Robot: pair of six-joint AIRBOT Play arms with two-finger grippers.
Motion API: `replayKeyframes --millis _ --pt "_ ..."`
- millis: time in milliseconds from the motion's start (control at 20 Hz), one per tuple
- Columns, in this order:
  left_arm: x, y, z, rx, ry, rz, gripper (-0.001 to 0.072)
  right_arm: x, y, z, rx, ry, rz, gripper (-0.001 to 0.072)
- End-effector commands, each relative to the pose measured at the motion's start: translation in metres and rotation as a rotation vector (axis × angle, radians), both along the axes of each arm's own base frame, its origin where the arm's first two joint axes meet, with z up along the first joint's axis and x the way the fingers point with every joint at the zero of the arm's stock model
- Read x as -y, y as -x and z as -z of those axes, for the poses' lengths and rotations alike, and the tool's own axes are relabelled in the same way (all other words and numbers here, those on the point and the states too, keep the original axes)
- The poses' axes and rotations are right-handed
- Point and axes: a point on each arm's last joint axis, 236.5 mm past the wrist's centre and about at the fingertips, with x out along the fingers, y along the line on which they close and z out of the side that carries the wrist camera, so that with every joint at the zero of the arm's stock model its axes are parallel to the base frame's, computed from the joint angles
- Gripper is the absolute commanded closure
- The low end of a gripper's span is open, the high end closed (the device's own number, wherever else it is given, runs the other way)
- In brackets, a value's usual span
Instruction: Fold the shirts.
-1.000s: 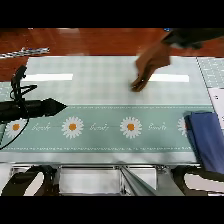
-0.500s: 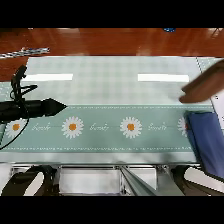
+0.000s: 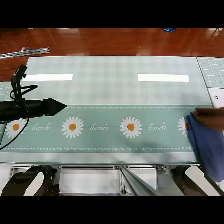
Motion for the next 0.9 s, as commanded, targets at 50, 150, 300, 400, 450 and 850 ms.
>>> replayKeyframes --millis 50,150,300,400,450,850 --pt "-0.007 -0.016 -0.005 0.061 -0.010 -0.048 0.0689 -0.026 0.125 0.068 -0.315 -0.083 0.263 0.0688" --pt "-0.011 -0.024 -0.009 0.090 -0.012 -0.076 0.0689 -0.032 0.151 0.086 -0.401 -0.072 0.321 0.0687" --pt "-0.015 -0.032 -0.010 0.113 -0.017 -0.097 0.0689 -0.042 0.178 0.108 -0.520 -0.093 0.385 0.0390" --pt "-0.020 -0.043 -0.008 0.124 -0.020 -0.130 0.0690 -0.040 0.177 0.110 -0.516 -0.087 0.371 0.0301" --pt "-0.025 -0.053 -0.007 0.143 -0.023 -0.164 0.0689 -0.037 0.175 0.109 -0.506 -0.073 0.370 0.0301" --pt "-0.043 -0.143 -0.136 0.441 -0.018 -0.243 0.0690 -0.035 -0.123 -0.017 0.491 0.166 -0.242 0.0687"
